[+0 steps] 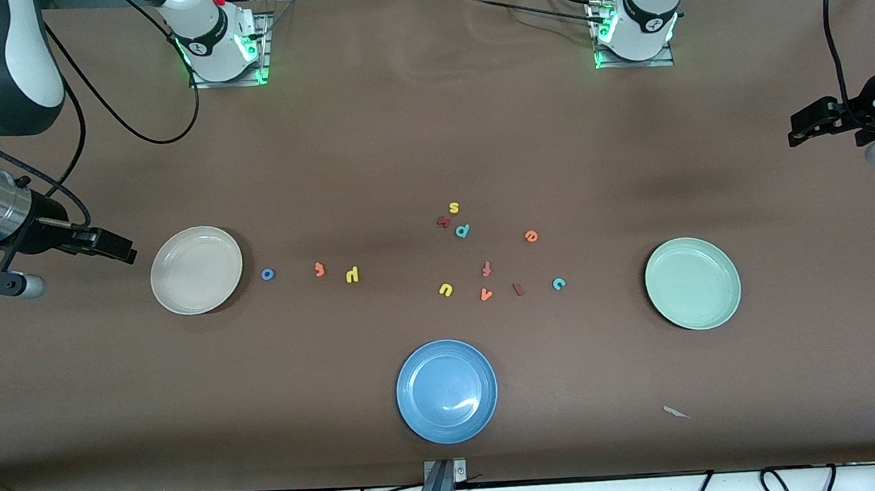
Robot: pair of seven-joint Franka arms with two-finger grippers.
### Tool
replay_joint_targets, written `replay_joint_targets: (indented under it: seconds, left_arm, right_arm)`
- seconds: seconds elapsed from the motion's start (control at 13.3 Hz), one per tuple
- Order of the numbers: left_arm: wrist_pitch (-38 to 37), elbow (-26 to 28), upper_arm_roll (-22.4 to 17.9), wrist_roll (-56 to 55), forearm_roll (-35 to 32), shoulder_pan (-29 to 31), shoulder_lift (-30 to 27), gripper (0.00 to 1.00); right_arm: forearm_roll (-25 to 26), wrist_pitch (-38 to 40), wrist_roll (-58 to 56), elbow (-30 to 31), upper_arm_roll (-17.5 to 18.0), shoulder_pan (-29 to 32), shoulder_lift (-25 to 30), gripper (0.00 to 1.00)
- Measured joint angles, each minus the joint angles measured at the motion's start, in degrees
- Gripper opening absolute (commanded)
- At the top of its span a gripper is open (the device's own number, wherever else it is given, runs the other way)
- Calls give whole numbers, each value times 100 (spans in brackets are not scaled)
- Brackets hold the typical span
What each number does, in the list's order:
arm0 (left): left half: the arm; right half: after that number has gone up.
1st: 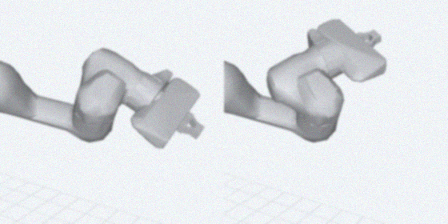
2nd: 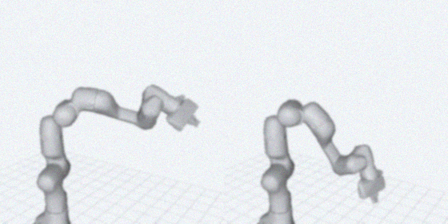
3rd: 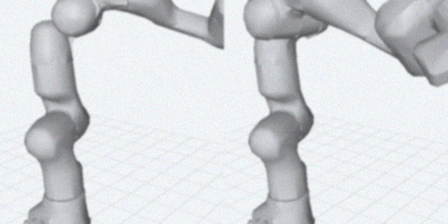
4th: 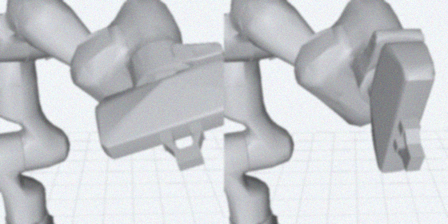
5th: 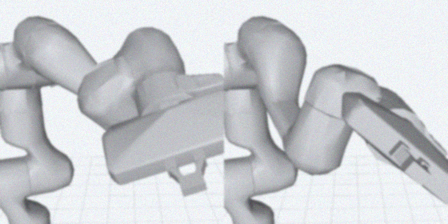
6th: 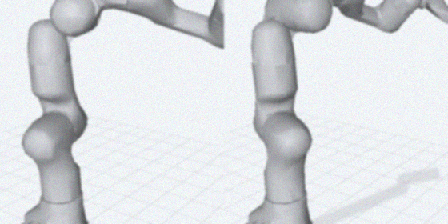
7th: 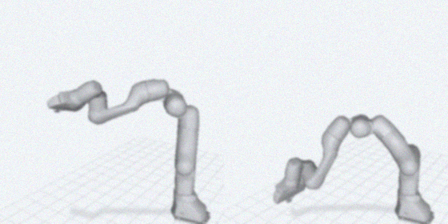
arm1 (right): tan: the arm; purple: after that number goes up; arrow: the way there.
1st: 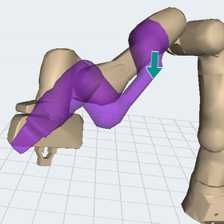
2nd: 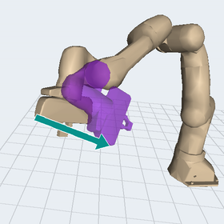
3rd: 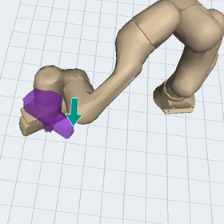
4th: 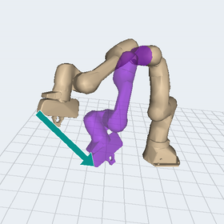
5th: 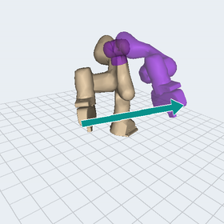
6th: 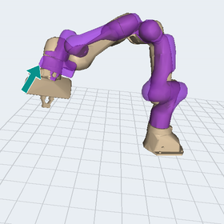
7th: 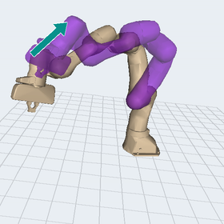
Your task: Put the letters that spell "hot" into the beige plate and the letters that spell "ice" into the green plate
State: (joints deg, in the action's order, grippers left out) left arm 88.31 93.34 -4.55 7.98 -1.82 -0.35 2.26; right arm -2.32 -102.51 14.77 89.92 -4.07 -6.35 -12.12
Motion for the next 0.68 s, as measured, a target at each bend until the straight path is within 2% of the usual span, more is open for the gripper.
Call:
replay_joint_targets:
  seconds: [0.68]
  left_arm:
    - [8,0,0,42,0,37,3,100]
  right_arm:
    - [0,0,0,0,0,0,-12,100]
